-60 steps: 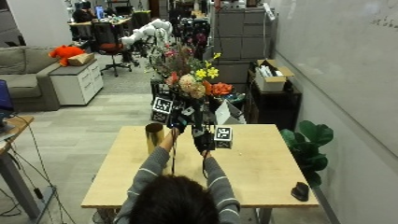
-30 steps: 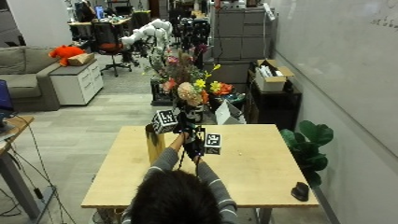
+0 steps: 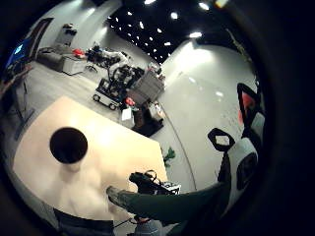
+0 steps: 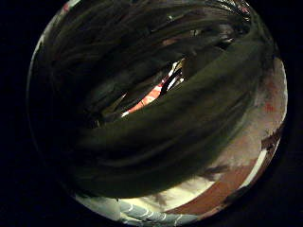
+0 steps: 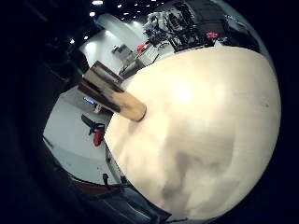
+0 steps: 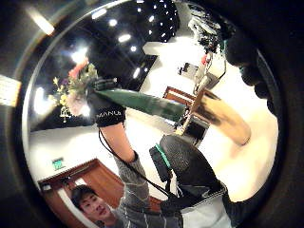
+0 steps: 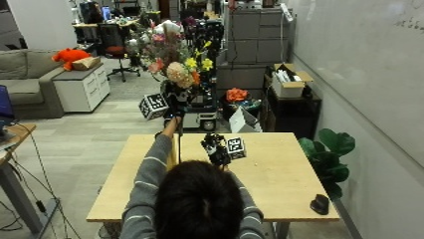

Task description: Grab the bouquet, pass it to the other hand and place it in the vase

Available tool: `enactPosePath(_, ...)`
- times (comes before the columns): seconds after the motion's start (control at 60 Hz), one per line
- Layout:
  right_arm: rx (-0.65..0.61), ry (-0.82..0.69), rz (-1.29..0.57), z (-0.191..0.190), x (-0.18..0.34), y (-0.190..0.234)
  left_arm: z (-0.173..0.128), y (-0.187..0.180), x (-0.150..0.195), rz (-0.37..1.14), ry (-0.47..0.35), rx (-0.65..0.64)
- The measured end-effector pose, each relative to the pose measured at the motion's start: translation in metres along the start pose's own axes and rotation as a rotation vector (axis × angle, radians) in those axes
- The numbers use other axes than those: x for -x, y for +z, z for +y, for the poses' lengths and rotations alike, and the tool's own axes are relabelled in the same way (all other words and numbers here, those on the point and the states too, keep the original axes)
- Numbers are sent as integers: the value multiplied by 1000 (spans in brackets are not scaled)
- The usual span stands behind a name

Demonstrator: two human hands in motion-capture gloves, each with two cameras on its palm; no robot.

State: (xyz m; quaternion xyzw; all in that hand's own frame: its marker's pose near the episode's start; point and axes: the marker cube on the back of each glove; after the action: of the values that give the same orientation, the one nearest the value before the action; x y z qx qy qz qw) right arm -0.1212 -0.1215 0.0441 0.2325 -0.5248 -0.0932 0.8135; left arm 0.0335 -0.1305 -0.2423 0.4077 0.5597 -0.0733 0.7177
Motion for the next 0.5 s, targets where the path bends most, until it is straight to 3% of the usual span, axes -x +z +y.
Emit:
enactPosePath(0.083,-3,-81,-38,-2,-1,-8,-26,-8,3,-25,-2,-36)
enactPosePath(0.25,-17,-2,0,-12,-31,-23,-59,-21,15,-52,-26,-90)
enactPosePath(0.3,-8,100,2,-13,-38,-28,-66,-22,22,-52,-36,-105)
enactPosePath(0.367,-63,147,188,-23,-65,-39,-68,-25,28,-46,-67,-98)
enactPosePath(0.45,-36,46,10,-23,-41,-36,-79,-23,43,-45,-70,-104)
enactPosePath(0.5,5,125,-83,-15,-28,-38,-81,-25,48,-62,-68,-97)
